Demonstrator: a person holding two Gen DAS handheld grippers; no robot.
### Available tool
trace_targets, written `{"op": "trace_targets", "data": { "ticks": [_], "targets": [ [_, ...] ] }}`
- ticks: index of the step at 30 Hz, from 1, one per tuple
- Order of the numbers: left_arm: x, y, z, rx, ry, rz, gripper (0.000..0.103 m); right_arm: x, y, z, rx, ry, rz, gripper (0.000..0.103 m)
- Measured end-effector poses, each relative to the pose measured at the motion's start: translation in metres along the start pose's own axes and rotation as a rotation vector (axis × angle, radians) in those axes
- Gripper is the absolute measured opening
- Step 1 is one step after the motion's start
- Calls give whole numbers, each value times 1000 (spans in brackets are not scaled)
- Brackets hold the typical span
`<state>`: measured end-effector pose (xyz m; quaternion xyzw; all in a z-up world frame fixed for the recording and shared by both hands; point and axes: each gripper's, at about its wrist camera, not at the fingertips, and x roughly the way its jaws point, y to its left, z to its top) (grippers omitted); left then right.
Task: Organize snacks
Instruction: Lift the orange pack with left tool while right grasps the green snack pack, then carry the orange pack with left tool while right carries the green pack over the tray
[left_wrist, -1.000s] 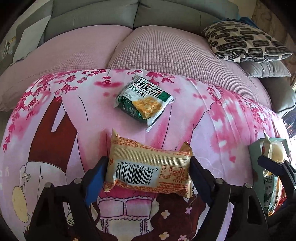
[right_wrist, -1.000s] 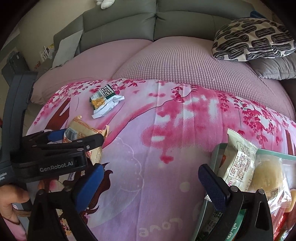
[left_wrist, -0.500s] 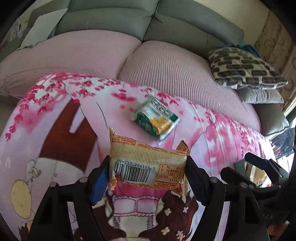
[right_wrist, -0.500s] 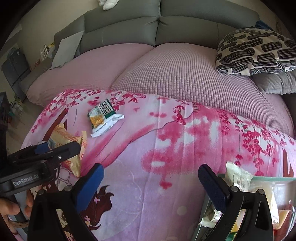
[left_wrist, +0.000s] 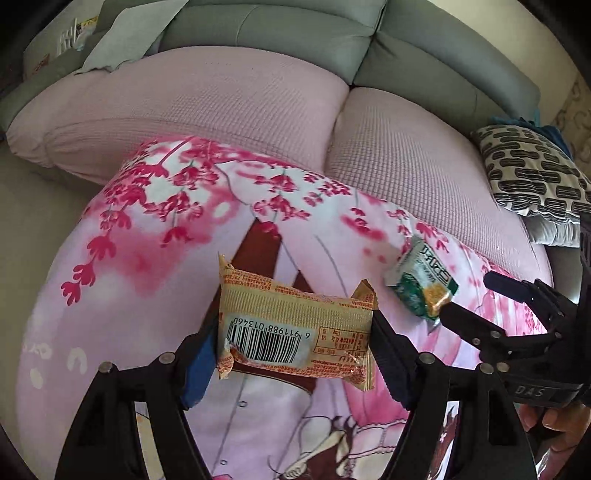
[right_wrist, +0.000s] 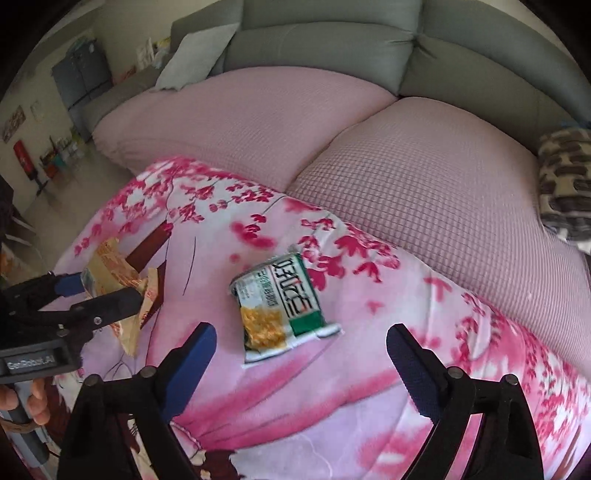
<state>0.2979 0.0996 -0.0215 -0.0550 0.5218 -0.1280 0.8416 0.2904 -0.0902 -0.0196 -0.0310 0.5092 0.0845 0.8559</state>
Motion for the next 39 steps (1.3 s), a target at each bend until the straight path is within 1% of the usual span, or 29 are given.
{"op": "trace_targets", "data": {
  "ticks": [2, 3, 5, 7, 9, 10, 11, 13, 14, 18, 20, 23, 25, 31, 34, 37, 39],
  "targets": [
    [3, 4, 0, -8, 5, 0, 77, 9, 9, 5, -45, 15, -16, 88],
    [3, 6, 0, -11, 7, 0, 77, 14, 13, 7, -61, 22, -24, 86],
    [4, 9, 0, -18, 9, 0, 77, 21, 18, 11, -82, 37, -35, 85],
    [5, 10, 0, -24, 10, -1, 77, 27, 21, 13, -98, 50, -27, 83],
    [5, 10, 1, -24, 10, 0, 77, 32, 23, 15, -104, 63, -38, 76],
    [5, 9, 1, -23, 10, 0, 77, 35, 23, 16, -100, 72, -41, 65],
    [4, 9, 1, -23, 10, -1, 77, 36, 22, 17, -91, 77, -40, 56],
    [3, 7, 0, -22, 9, -4, 77, 33, 18, 14, -67, 74, -27, 56],
    [2, 7, -1, -23, 7, -6, 77, 30, 17, 12, -60, 73, -24, 53],
    [-8, 1, -5, -27, -4, -17, 77, 11, 8, -2, -36, 63, -63, 53],
    [-16, -6, -8, -26, -12, -28, 77, -3, 1, -12, -3, 52, -50, 53],
    [-31, -21, -16, -14, -29, -39, 77, -29, -9, -30, 34, 36, -59, 53],
    [-41, -33, -23, -1, -40, -65, 77, -49, -15, -44, 51, 28, -61, 53],
    [-67, -84, -43, 49, -57, -134, 77, -108, -28, -86, 73, -6, -99, 53],
    [-81, -116, -56, 95, -64, -163, 77, -134, -35, -110, 92, -32, -119, 53],
    [-91, -151, -72, 155, -62, -207, 77, -163, -53, -143, 148, -54, -118, 53],
    [-95, -174, -82, 196, -56, -230, 77, -179, -69, -166, 205, -53, -143, 53]
  ]
}}
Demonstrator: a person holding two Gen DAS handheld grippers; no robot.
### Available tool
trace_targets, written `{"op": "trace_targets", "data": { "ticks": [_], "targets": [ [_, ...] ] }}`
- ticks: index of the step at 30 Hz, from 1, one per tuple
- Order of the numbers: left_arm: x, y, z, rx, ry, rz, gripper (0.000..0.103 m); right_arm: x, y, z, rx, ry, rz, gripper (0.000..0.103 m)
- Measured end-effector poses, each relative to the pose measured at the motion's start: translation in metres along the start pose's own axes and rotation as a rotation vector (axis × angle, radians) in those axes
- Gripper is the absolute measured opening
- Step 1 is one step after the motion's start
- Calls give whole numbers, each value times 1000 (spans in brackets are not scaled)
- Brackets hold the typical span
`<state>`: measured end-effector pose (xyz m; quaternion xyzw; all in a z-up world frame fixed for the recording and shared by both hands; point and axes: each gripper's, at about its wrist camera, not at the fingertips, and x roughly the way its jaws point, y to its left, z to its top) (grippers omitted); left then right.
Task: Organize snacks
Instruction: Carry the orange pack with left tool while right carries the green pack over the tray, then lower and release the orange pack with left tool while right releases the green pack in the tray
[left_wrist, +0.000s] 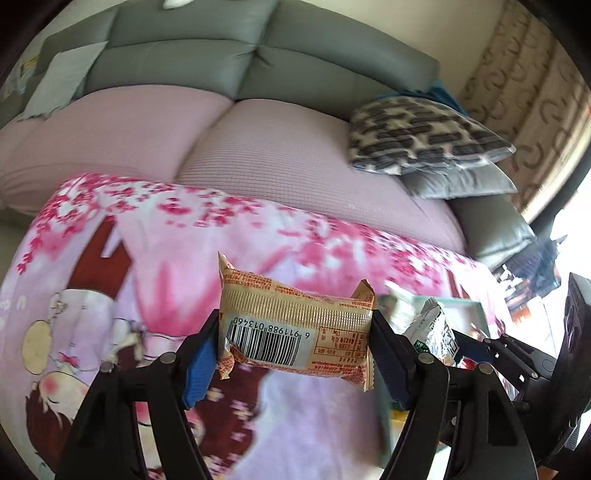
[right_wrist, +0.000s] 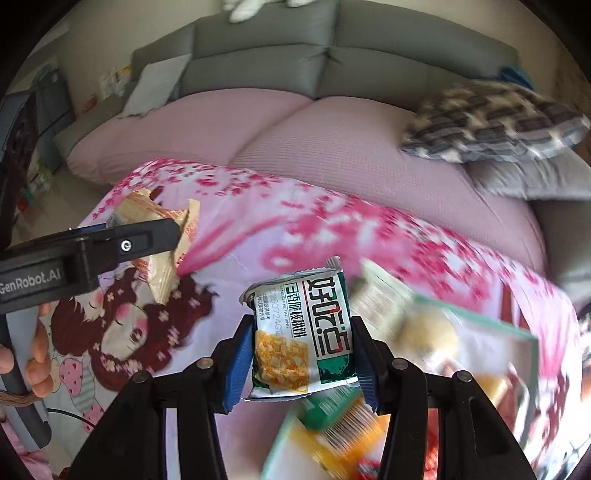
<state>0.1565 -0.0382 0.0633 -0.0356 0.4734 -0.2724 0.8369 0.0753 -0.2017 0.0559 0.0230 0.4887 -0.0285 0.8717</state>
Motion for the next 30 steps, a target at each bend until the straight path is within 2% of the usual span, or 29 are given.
{"op": "trace_targets", "data": {
  "ticks": [4, 9, 15, 21, 30],
  "targets": [
    [3, -50, -13, 63, 21, -59, 77, -22, -49, -34, 111, 1, -109, 53],
    [18, -111, -34, 152, 72, -121, 77, -30, -95, -72, 251, 31, -186, 53],
    [49, -161, -56, 242, 154, -129, 77, -21, -126, -101, 362, 67, -180, 53],
    [79, -179, -64, 270, 214, -100, 77, -15, -140, -111, 396, 76, -179, 53],
    [86, -176, -67, 254, 249, -75, 79, -11, -136, -117, 371, 82, -182, 54]
  ]
}}
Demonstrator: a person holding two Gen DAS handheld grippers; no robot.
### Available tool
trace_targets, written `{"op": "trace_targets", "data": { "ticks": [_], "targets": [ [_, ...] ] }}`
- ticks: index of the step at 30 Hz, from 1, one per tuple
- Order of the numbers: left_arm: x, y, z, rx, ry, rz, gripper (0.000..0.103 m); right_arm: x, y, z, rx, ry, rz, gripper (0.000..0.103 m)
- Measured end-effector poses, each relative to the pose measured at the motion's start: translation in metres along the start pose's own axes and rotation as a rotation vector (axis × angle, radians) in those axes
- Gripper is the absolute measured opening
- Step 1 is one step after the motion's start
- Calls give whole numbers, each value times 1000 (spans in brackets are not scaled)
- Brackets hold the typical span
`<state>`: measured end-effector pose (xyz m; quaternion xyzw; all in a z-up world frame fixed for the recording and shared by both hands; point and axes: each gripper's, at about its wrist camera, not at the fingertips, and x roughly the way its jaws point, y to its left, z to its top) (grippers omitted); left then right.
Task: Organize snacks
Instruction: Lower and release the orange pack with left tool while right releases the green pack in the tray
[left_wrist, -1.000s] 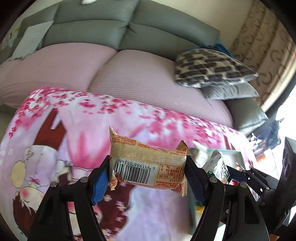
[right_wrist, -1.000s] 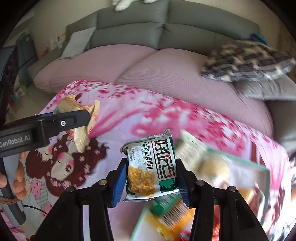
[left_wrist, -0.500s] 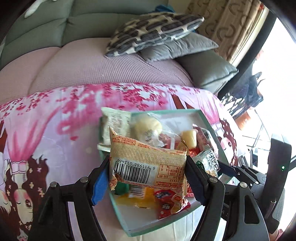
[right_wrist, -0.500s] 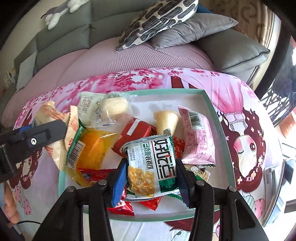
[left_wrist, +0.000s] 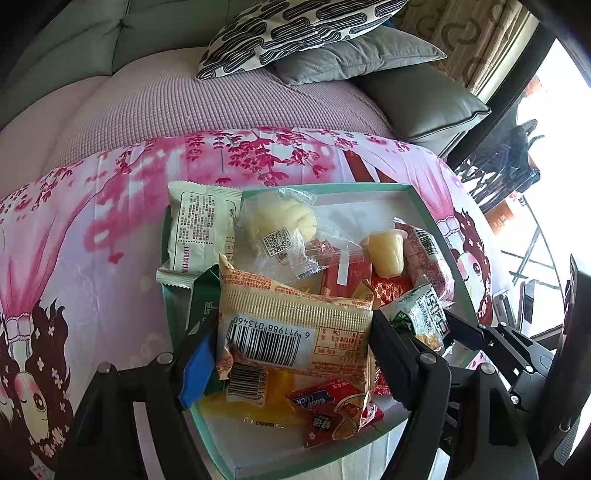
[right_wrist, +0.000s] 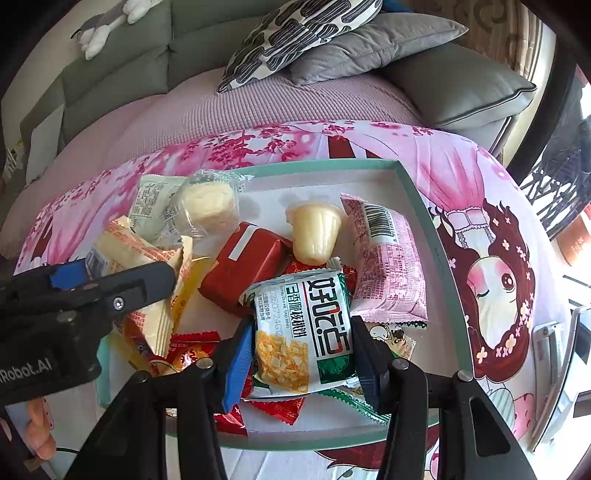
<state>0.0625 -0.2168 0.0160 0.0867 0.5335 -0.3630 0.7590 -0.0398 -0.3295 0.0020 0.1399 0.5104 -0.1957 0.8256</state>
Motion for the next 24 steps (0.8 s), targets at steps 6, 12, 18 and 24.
{"op": "trace_targets", "data": {
  "ticks": [6, 12, 18, 24],
  "targets": [
    [-11, 2, -4, -18, -12, -5, 80, -4, 6, -2, -26, -8, -3, 66],
    [-38, 7, -13, -41, -86, 9, 98, -10, 2, -7, -19, -17, -47, 88],
    [-62, 28, -36, -66, -164, 165, 99, -25, 0, -16, 0, -34, -79, 103],
    [-73, 53, -73, -115, -213, 395, 99, -39, 15, -31, 17, -45, -53, 103]
  ]
}}
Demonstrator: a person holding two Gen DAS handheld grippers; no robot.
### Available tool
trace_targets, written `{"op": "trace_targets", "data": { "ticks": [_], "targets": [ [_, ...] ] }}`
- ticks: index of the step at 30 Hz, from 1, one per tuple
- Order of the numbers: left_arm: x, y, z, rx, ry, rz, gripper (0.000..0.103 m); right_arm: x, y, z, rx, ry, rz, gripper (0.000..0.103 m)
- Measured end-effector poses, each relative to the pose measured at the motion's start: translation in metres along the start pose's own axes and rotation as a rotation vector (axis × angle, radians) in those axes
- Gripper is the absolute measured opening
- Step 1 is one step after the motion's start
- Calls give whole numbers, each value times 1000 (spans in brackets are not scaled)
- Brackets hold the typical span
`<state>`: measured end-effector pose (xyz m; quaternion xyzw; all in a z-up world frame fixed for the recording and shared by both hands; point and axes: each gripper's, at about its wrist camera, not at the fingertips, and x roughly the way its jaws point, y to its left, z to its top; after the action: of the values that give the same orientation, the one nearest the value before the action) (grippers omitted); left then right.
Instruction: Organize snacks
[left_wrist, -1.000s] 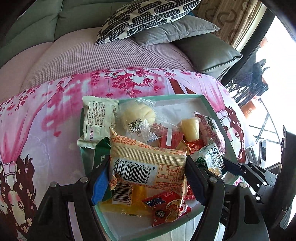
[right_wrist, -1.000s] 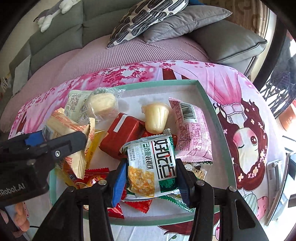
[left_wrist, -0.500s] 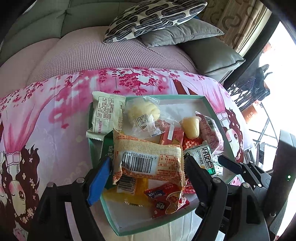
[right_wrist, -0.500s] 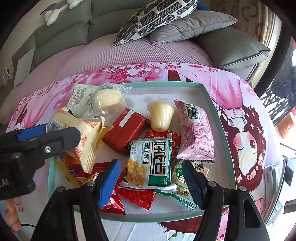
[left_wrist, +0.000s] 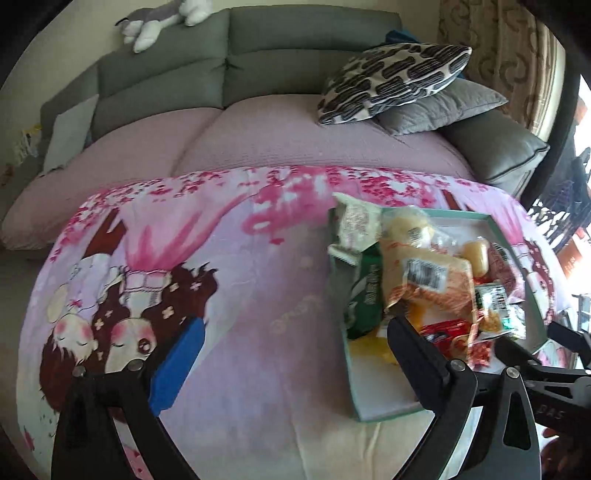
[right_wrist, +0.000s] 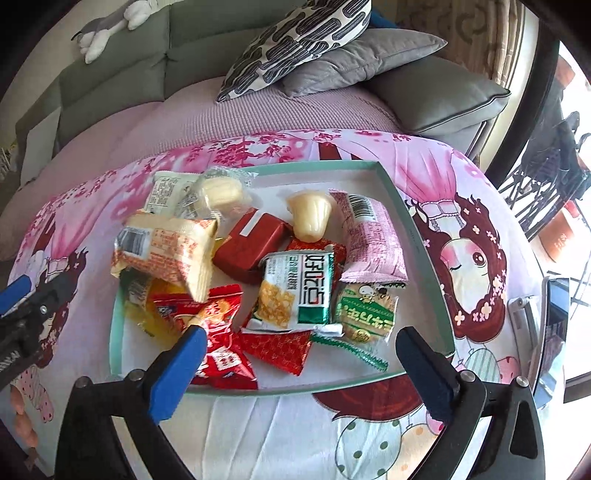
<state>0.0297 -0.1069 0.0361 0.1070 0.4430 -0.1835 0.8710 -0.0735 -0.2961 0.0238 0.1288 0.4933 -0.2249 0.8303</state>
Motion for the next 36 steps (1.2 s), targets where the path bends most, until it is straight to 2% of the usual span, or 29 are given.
{"op": "trace_targets", "data": {
  "ticks": [1, 3, 10, 19, 36],
  "targets": [
    [2, 4, -7, 1, 10, 44, 99, -3, 5, -3, -2, -4, 9, 103],
    [4, 10, -18, 5, 22, 76, 99, -7, 13, -8, 3, -10, 25, 103],
    [12, 20, -44, -37, 129, 103, 99, -10, 41, -33, 27, -25, 60, 103],
    [14, 25, -52, -24, 159, 154, 99, -7, 59, -54, -21, -71, 53, 103],
    [18, 31, -61, -27, 201, 155, 99, -10, 52, -50, -6, -127, 19, 103]
  ]
}}
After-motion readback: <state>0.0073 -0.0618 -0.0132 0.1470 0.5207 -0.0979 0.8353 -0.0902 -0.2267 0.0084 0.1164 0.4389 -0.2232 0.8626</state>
